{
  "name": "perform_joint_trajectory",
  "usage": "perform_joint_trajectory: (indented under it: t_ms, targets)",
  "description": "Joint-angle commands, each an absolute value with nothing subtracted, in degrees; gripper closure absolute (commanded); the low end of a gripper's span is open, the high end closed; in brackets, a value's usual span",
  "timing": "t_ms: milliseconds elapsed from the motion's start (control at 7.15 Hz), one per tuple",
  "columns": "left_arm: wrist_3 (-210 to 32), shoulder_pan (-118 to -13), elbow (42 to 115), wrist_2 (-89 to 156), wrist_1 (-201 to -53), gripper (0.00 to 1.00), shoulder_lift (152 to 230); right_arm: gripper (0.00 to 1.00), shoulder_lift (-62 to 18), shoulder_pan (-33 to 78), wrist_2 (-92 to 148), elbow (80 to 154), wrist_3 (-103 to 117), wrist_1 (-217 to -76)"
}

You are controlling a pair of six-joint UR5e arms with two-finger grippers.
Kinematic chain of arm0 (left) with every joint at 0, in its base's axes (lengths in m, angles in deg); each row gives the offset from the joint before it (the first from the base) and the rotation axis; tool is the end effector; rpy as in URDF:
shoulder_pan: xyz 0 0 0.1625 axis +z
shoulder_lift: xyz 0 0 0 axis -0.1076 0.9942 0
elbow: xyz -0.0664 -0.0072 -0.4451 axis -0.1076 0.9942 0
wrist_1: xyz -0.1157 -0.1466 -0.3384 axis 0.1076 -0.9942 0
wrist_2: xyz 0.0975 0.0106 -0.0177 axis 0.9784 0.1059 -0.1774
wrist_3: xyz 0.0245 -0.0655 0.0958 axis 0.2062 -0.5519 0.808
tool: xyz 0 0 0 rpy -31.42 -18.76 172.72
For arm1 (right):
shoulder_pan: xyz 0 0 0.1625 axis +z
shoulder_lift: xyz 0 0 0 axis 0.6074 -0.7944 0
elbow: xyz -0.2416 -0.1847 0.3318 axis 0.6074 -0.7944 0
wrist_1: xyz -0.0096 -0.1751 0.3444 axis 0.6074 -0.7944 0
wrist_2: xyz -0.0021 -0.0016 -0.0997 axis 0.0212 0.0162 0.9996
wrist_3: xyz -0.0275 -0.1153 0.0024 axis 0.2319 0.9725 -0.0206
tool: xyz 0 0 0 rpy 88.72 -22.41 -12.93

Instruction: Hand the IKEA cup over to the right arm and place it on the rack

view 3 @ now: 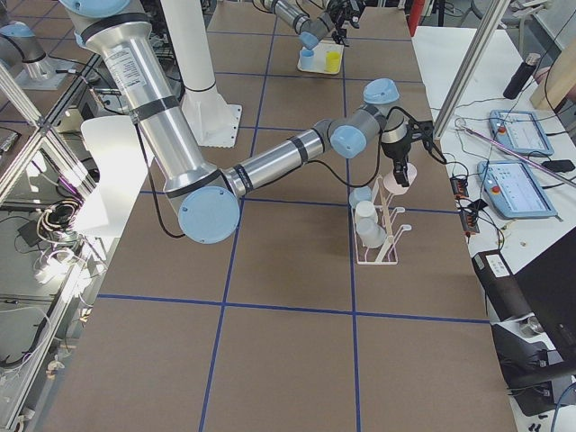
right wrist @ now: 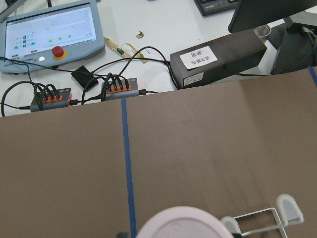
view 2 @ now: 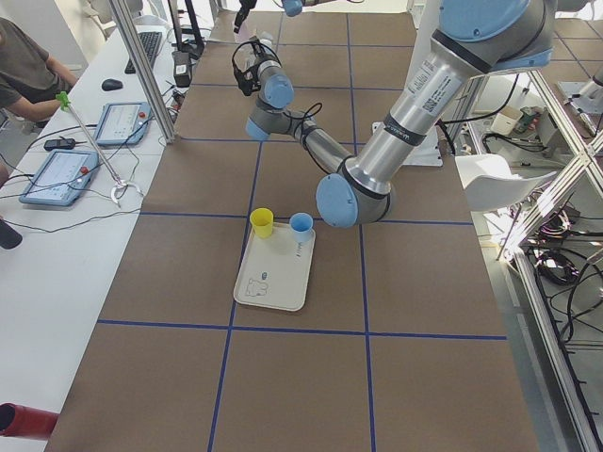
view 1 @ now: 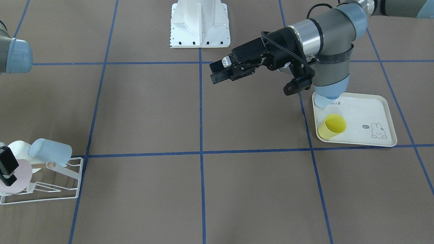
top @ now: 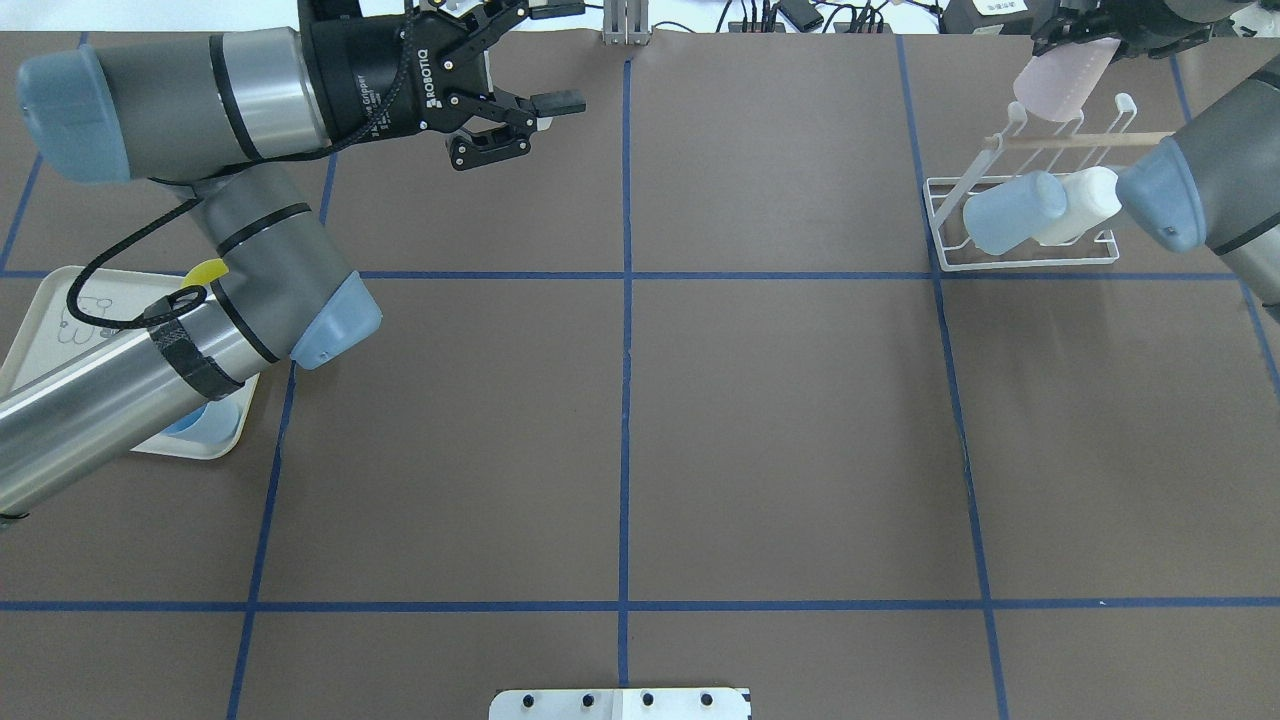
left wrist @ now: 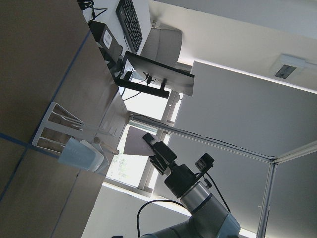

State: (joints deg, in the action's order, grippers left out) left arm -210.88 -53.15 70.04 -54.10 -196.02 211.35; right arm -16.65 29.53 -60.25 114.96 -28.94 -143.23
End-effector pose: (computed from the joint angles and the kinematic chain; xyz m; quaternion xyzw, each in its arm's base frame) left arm 0.3558 -0.5192 0.1655 -0.0698 0.8850 -0.2136 0.4077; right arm -0.1788 -0.6511 0.4164 0.1847 -0.3574 0.1649 0.9005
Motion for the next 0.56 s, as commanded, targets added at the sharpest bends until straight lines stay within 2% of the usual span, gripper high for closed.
perform_joint_trajectory:
  t_ms: [0, 420]
  targets:
    - [-210.8, -53.1, 69.9, -54.1, -196.0, 0.25, 211.4, 1.00, -13.8, 29.5, -60.2, 111.3, -28.7, -143.2]
    - [-210.9, -53.0, 69.9, -54.0, -196.0, 0.25, 211.5, 1.00, -14.5, 28.2, -59.0, 110.1, -28.7, -142.9]
